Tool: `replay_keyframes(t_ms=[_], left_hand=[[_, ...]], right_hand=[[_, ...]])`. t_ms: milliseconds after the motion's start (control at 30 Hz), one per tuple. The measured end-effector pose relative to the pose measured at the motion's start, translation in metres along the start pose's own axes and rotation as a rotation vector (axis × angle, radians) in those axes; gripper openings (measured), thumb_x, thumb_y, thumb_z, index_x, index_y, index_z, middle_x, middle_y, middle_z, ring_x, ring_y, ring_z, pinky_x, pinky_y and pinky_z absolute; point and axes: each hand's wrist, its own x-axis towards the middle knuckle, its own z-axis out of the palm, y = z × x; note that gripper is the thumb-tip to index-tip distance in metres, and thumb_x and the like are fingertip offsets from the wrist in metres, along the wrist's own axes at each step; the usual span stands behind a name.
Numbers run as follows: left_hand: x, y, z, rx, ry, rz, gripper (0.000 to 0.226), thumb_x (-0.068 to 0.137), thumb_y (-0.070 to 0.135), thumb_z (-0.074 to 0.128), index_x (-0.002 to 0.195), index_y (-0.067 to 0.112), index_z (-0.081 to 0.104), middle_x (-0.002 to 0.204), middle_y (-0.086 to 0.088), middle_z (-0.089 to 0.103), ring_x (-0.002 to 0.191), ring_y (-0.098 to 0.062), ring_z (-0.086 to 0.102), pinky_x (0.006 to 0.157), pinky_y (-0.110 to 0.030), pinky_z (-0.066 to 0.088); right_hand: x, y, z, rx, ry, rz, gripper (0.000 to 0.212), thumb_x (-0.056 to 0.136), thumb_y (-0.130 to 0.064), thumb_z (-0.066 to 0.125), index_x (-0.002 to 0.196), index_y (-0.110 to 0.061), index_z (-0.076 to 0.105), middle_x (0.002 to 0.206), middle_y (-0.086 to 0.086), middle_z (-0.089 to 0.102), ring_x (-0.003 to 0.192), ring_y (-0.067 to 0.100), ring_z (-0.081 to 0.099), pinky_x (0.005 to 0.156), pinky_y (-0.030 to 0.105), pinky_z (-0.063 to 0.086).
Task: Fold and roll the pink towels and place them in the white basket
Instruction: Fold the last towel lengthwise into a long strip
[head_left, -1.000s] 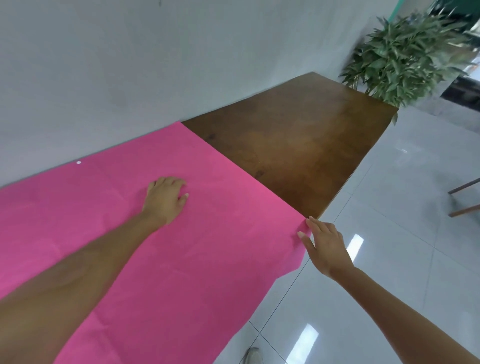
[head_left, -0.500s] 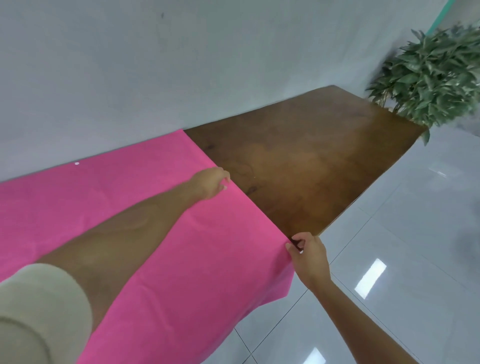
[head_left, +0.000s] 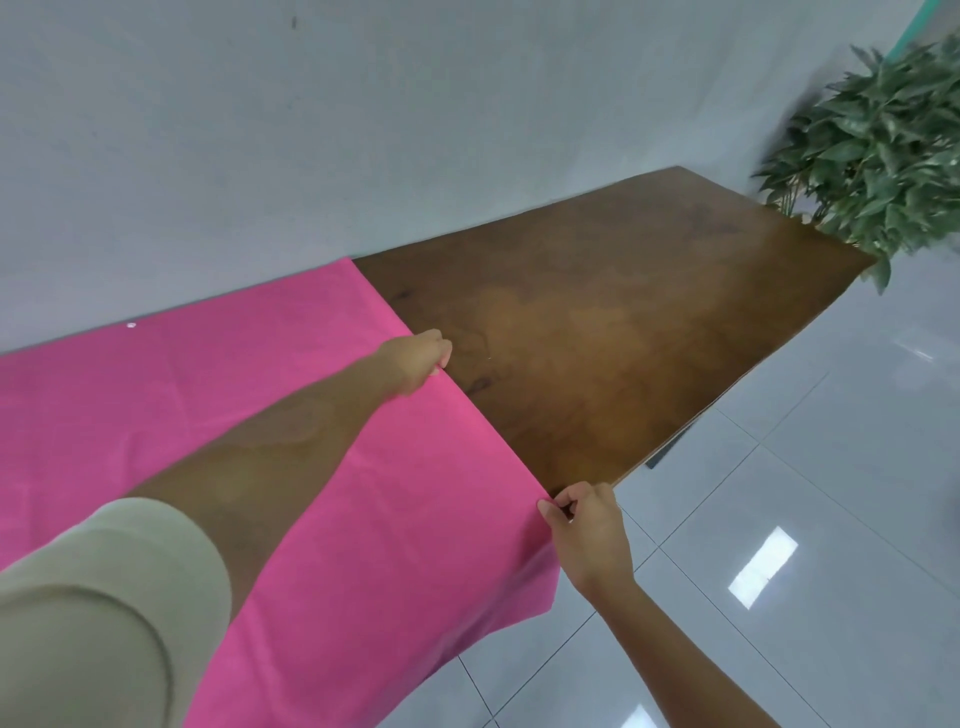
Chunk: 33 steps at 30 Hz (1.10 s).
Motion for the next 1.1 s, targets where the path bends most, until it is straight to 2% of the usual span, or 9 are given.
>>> replay_keyframes(t_ms=[67, 133, 200, 333, 533, 700, 867, 967, 1100], left_hand=[[0.0, 0.006, -0.004, -0.021, -0.036, 0.017, 0.014, 0.091, 0.022, 0.044, 0.078, 0.025, 0.048, 0.08, 0.005, 0.049, 0.073, -0.019, 0.045, 0.063, -0.031, 0.035], [-0.002, 0.011, -0.013, -0.09, -0.072, -0.003, 0.015, 0.087, 0.009, 0.044, 0.077, 0.019, 0.04, 0.078, -0.001, 0.044, 0.071, -0.02, 0.038, 0.063, -0.036, 0.033], [-0.008, 0.01, -0.019, -0.151, -0.091, -0.032, 0.018, 0.091, 0.007, 0.046, 0.079, 0.018, 0.038, 0.076, -0.002, 0.042, 0.069, -0.018, 0.036, 0.063, -0.037, 0.034], [-0.019, 0.003, -0.037, -0.198, -0.116, -0.065, 0.011, 0.099, 0.013, 0.054, 0.088, 0.016, 0.05, 0.092, -0.002, 0.051, 0.077, -0.023, 0.051, 0.07, -0.038, 0.043], [-0.044, -0.012, -0.059, -0.195, -0.078, -0.105, 0.015, 0.1, 0.02, 0.06, 0.086, 0.019, 0.054, 0.095, -0.001, 0.052, 0.084, -0.02, 0.05, 0.072, -0.03, 0.032], [-0.079, -0.029, -0.073, -0.193, -0.044, -0.142, 0.012, 0.096, 0.018, 0.065, 0.086, 0.012, 0.06, 0.094, -0.005, 0.058, 0.084, -0.023, 0.052, 0.072, -0.032, 0.034], [-0.122, -0.045, -0.085, -0.194, 0.0, -0.136, 0.012, 0.095, 0.015, 0.067, 0.085, 0.01, 0.062, 0.09, -0.005, 0.059, 0.085, -0.026, 0.054, 0.072, -0.033, 0.036], [-0.152, -0.054, -0.094, -0.189, 0.014, -0.13, 0.015, 0.095, 0.015, 0.067, 0.083, 0.015, 0.057, 0.088, -0.003, 0.058, 0.083, -0.024, 0.051, 0.07, -0.03, 0.031], [-0.198, -0.07, -0.102, -0.195, 0.039, -0.134, 0.01, 0.094, 0.016, 0.069, 0.09, 0.007, 0.066, 0.093, -0.007, 0.065, 0.088, -0.027, 0.057, 0.076, -0.034, 0.042]], right_hand=[[-0.002, 0.0, -0.002, 0.028, -0.017, -0.018, 0.016, 0.098, -0.037, 0.063, 0.095, -0.021, 0.063, 0.102, -0.006, 0.048, 0.086, 0.012, 0.057, 0.079, 0.024, 0.044], [-0.002, 0.003, -0.006, 0.099, -0.027, -0.032, 0.015, 0.098, -0.036, 0.063, 0.091, -0.023, 0.061, 0.101, -0.007, 0.051, 0.085, 0.008, 0.056, 0.075, 0.018, 0.043], [-0.004, 0.004, -0.011, 0.159, -0.042, -0.055, 0.015, 0.099, -0.036, 0.061, 0.089, -0.026, 0.058, 0.097, -0.008, 0.057, 0.084, 0.007, 0.058, 0.069, 0.014, 0.041], [-0.013, 0.002, -0.016, 0.193, -0.126, -0.115, 0.016, 0.102, -0.041, 0.053, 0.093, -0.027, 0.051, 0.087, -0.01, 0.065, 0.081, 0.007, 0.063, 0.068, 0.019, 0.045], [-0.029, 0.022, -0.012, -0.013, -0.201, -0.191, 0.019, 0.102, -0.046, 0.048, 0.1, -0.028, 0.055, 0.092, -0.008, 0.062, 0.08, 0.004, 0.057, 0.069, 0.02, 0.041], [-0.054, 0.029, -0.009, -0.014, -0.163, -0.248, 0.018, 0.101, -0.046, 0.051, 0.086, -0.038, 0.054, 0.086, -0.007, 0.061, 0.08, 0.004, 0.055, 0.065, 0.018, 0.039], [-0.096, 0.003, -0.008, -0.003, -0.131, -0.307, 0.019, 0.102, -0.047, 0.047, 0.088, -0.035, 0.051, 0.075, -0.012, 0.059, 0.069, 0.004, 0.056, 0.057, 0.017, 0.036], [-0.13, -0.015, -0.004, 0.019, -0.131, -0.335, 0.017, 0.102, -0.046, 0.047, 0.089, -0.035, 0.051, 0.066, -0.014, 0.058, 0.064, 0.003, 0.056, 0.056, 0.018, 0.038], [-0.178, -0.032, 0.007, 0.014, -0.124, -0.347, 0.019, 0.1, -0.05, 0.049, 0.086, -0.037, 0.052, 0.069, -0.015, 0.062, 0.067, 0.004, 0.06, 0.061, 0.02, 0.048]])
